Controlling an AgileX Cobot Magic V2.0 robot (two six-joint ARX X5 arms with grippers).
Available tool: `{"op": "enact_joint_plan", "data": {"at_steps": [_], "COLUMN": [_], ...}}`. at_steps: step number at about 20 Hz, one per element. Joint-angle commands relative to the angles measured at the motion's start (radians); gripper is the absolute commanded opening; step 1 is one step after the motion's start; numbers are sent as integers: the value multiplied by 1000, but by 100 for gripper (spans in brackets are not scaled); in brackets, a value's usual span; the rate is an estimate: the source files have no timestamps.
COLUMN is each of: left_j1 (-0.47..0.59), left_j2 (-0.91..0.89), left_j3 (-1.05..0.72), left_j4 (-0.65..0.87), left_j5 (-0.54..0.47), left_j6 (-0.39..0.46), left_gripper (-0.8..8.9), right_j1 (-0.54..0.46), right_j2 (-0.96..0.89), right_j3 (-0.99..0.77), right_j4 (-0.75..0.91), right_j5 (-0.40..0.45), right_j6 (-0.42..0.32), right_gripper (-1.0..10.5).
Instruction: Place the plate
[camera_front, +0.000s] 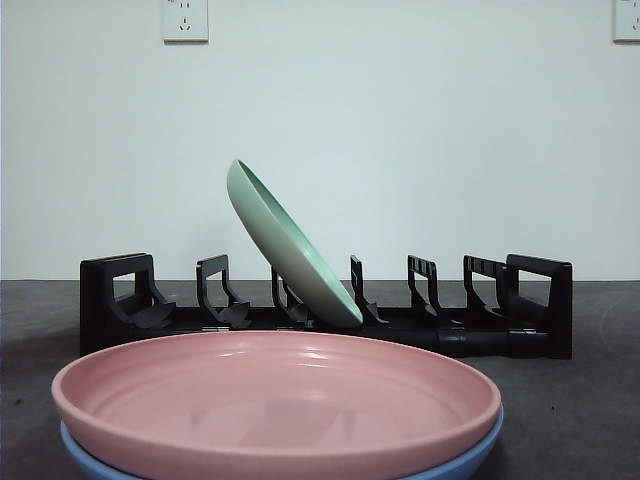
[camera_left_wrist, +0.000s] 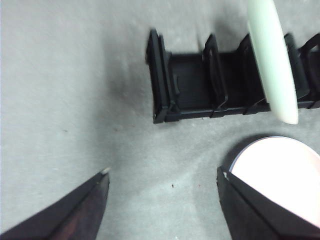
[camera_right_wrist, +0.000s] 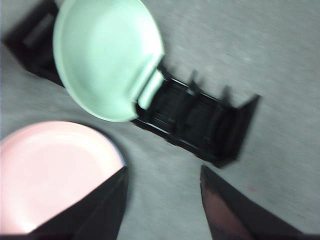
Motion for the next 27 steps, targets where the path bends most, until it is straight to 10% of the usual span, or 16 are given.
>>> {"op": "enact_joint_plan", "data": {"at_steps": [1,8,12,27], "left_j1": [6,6,6,6], "left_j2": [-17,-23,-22,-22], "left_j3": [19,19,19,19], "left_j4": [-2,-2,2,29], "left_j5": [0,0,0,0], "left_j6": [32,10,10,10], "left_gripper": [343,343,343,343], "right_j1": [1,-50,-69,-109], "right_j2": [15,278,499,826], "right_j3": [22,67,222,509], "right_j4": [50,263,261,258], "right_j5": [-51,-462,-552,-446], "right_j6": [2,0,-8,-77], "right_gripper": [229,229,229,228]}}
